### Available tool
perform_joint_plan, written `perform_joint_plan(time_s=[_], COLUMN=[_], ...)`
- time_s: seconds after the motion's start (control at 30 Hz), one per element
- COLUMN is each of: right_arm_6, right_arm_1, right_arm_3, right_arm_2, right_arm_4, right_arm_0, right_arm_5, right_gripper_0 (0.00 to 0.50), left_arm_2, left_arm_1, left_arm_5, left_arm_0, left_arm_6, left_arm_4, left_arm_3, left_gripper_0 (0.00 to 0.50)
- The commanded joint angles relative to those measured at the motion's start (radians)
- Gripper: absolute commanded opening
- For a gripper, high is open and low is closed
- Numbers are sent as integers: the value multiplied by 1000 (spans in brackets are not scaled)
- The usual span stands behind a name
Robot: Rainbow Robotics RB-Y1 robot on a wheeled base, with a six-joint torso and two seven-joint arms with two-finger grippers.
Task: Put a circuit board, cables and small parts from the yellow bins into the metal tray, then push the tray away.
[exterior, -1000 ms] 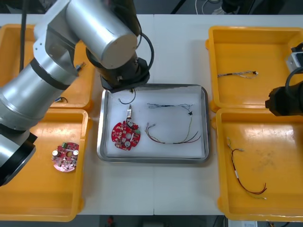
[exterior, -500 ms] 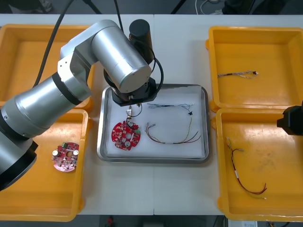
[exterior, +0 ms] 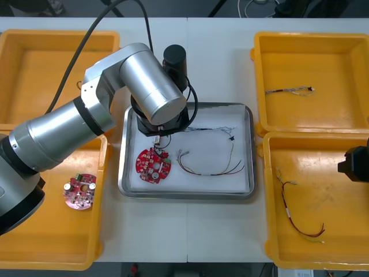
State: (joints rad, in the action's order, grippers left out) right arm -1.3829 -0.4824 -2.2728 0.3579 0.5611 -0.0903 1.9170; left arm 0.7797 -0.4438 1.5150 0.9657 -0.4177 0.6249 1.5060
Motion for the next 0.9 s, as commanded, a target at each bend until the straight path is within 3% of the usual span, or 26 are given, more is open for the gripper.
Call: perform_joint_plan(time_s=[0.03, 0.07, 0.1, 0.2, 0.43, 0.73, 0.9], right_arm_6=[56, 56, 56, 56, 54, 41, 34], right_arm_1=[-36, -35, -35, -36, -36, -36, -84], right_arm_3=[-42, -44, -45, -50, -48, -97, -145], right_arm_2=[26, 26, 24, 24, 21, -2, -56], right_arm_4=[14, 17, 20, 26, 33, 46, 65], right_arm_0=[14, 12, 14, 14, 14, 11, 4], right_arm_5=[3, 3, 3, 3, 3, 3, 3], right_gripper_0=[500, 500, 500, 500, 500, 500, 500], left_arm_2=[10, 10, 10, 10, -3, -137, -249], left_arm_1=[28, 28, 28, 28, 28, 13, -23], left_arm_5=[-10, -10, -10, -10, 5, 203, 318], left_arm_0=[-1, -1, -1, -1, -1, -2, -41], left_arm_6=[-29, -29, -29, -27, -30, -61, -168], left_arm_4=[-17, -19, -19, -19, -22, -17, -2], left_arm_3=[11, 10, 10, 11, 17, 140, 246], left_gripper_0=[317, 406, 444, 500, 500, 500, 500])
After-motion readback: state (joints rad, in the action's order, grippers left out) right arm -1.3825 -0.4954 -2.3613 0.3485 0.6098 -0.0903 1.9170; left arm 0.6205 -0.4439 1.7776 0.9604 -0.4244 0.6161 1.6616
